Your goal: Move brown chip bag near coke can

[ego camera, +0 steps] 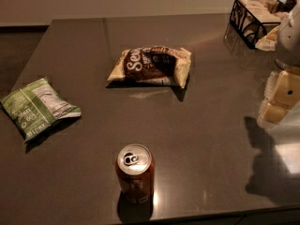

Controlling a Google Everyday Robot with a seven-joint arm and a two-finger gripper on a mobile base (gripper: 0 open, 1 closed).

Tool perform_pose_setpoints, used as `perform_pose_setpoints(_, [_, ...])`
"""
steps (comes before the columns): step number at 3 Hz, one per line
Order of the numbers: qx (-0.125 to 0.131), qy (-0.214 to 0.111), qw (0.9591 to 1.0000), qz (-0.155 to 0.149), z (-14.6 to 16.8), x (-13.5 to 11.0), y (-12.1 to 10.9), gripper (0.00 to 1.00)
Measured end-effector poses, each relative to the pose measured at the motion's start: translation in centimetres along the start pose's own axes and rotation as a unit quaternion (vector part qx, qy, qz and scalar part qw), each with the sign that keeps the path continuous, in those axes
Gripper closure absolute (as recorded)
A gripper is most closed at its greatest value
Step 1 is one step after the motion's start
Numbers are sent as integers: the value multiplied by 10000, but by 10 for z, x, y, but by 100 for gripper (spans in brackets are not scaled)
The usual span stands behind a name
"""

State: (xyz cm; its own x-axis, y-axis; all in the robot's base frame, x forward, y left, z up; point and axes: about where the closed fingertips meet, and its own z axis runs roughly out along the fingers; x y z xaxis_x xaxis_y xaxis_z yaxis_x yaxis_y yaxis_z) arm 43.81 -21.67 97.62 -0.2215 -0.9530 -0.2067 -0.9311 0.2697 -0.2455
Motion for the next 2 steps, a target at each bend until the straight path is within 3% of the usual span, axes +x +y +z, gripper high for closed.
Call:
perform_pose_setpoints(1, [0,-18,10000,0,1,-1,-2,0])
perform_pose_setpoints(2, [-21,-236,9997,-3,12,-16,-22,0])
